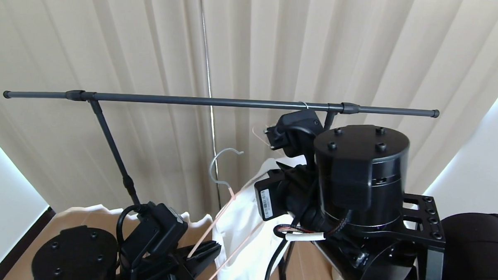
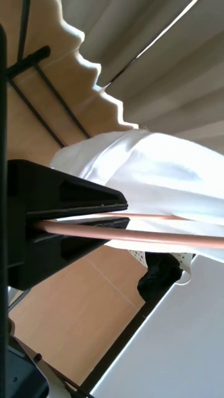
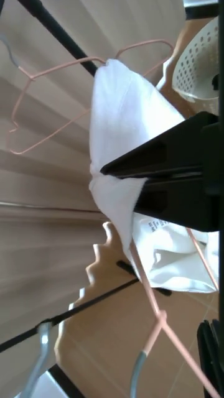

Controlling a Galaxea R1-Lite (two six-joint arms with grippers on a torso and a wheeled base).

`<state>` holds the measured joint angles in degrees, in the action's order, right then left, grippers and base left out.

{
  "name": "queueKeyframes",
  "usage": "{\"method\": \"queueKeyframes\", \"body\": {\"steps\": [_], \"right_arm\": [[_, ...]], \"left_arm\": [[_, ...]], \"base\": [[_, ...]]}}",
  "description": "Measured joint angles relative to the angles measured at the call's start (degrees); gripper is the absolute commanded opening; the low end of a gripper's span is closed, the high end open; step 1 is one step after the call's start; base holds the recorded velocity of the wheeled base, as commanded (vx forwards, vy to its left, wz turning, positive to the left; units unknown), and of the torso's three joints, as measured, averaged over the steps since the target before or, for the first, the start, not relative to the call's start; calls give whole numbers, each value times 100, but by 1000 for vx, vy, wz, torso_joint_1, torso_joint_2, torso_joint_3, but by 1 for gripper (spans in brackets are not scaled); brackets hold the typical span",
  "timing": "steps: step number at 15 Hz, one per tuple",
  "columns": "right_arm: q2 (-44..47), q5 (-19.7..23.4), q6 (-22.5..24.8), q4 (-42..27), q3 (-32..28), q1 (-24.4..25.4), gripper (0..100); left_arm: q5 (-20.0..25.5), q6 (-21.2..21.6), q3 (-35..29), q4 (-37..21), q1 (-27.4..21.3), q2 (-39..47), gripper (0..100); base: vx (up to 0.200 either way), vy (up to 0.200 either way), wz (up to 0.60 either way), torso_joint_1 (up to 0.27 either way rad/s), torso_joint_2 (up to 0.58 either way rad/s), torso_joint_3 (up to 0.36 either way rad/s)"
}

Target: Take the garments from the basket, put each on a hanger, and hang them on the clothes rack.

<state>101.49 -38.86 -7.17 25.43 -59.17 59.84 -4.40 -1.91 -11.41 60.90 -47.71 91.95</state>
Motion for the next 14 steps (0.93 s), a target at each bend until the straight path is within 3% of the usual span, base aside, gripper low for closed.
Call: {"method": "queueKeyframes", "body": {"steps": [7, 10, 11, 14], "right_arm": [[-262, 655, 11, 273, 330, 418, 0], [-341, 633, 22, 278, 402, 484, 0], [-356, 630, 28, 276, 416, 485, 100], [-394, 583, 52, 300, 418, 429, 100]], "left_arm": [[-11, 6, 52, 0, 9, -127, 0], [-22, -2, 59, 199, 22, -161, 0], [-20, 4, 102, 311, 33, -163, 0], [-16, 9, 210, 358, 33, -166, 0]], "base": [[0, 0, 0, 0, 0, 0], [0, 0, 0, 0, 0, 0], [0, 0, 0, 0, 0, 0], [0, 0, 0, 0, 0, 0]]}}
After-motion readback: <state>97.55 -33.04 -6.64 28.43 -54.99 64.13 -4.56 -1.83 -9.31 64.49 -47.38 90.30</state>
